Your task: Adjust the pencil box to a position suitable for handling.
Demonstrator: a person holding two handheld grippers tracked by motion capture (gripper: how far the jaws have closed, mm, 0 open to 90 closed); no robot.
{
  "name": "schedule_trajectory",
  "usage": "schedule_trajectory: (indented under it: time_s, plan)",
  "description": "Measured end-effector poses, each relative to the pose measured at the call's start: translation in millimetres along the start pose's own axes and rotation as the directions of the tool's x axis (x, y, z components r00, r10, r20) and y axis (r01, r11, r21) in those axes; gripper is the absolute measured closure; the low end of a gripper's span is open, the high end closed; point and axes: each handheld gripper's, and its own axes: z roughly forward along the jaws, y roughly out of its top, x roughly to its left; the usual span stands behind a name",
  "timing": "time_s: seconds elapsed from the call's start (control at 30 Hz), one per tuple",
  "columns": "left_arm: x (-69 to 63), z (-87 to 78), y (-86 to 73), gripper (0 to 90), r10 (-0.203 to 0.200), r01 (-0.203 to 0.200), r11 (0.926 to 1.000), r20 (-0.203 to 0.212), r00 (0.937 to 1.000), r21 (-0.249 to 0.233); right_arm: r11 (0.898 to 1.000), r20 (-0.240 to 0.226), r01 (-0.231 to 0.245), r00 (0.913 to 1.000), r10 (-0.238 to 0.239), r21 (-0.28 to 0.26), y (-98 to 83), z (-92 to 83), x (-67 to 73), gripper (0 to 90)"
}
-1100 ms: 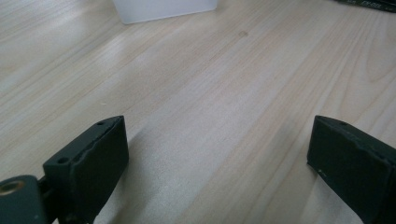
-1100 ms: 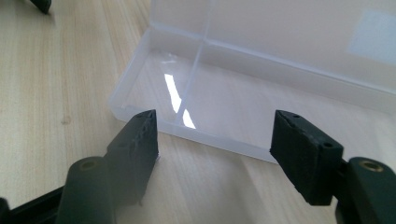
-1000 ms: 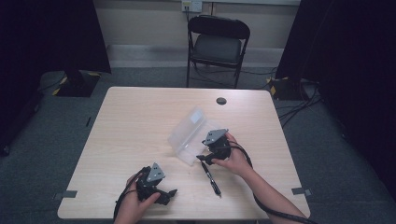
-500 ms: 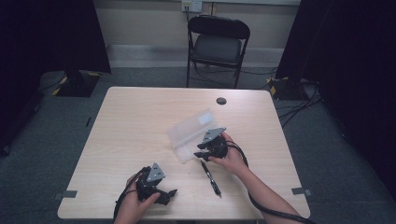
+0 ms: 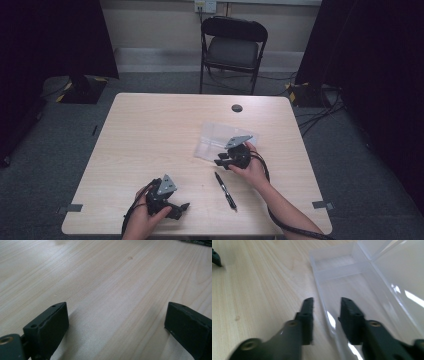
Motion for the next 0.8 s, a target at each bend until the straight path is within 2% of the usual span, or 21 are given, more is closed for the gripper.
schedule_trajectory:
  time_s: [0.13, 0.23, 0.3, 0.33, 0.37, 0.47, 0.53, 0.57, 0.63, 0.8]
  plan:
    - [0.0, 0.0, 0.0, 5.0, 0.000, 0.000, 1.0000, 0.000, 1.0000, 0.000, 1.000, 0.002, -0.022, 0.9998, 0.022, -0.022, -6.3, -16.3, -1.3, 51.1]
    - [0.0, 0.0, 0.0, 5.0, 0.000, 0.000, 1.0000, 0.000, 1.0000, 0.000, 0.999, -0.008, -0.040, 0.9992, 0.040, -0.009, -14.8, -26.8, 1.8, 52.5]
    - [0.0, 0.0, 0.0, 5.0, 0.000, 0.000, 1.0000, 0.000, 1.0000, 0.000, 0.999, -0.005, -0.034, 0.9994, 0.034, 0.002, -18.0, -28.7, 3.2, 53.8]
    - [0.0, 0.0, 0.0, 5.0, -0.001, 0.001, 1.0000, 0.000, 1.0000, 0.000, 0.999, 0.024, -0.024, 0.9994, 0.024, 0.026, -24.4, -31.1, 4.2, 54.1]
    - [0.0, 0.0, 0.0, 5.0, 0.000, 0.000, 1.0000, 0.000, 1.0000, 0.000, 0.999, 0.022, -0.033, 0.9992, 0.033, 0.023, -27.4, -31.7, 3.0, 55.2]
    - [0.0, 0.0, 0.0, 5.0, 0.000, 0.000, 1.0000, 0.000, 1.0000, 0.000, 0.998, 0.014, -0.065, 0.9978, 0.065, 0.025, -34.7, -33.0, 0.3, 64.9]
    - [0.0, 0.1, 0.0, 5.0, -0.001, 0.001, 1.0000, 0.000, 1.0000, -0.001, 0.998, 0.010, -0.064, 0.9979, 0.064, 0.025, -37.5, -33.4, 1.4, 76.6]
    - [0.0, 0.1, 0.0, 5.0, -0.001, 0.001, 1.0000, 0.000, 1.0000, -0.001, 0.998, 0.015, -0.054, 0.9984, 0.054, 0.024, -38.6, -33.6, 2.4, 79.1]
    - [0.0, 0.1, 0.0, 5.0, -0.001, 0.001, 1.0000, 0.001, 1.0000, -0.001, 0.997, 0.016, -0.073, 0.9972, 0.073, 0.017, -40.5, -34.4, 3.7, 85.9]
    - [-0.1, 0.1, 0.0, 5.0, -0.001, 0.001, 1.0000, 0.000, 1.0000, -0.001, 0.994, 0.058, -0.110, 0.9922, 0.110, -0.011, -46.8, -38.2, 3.5, 87.3]
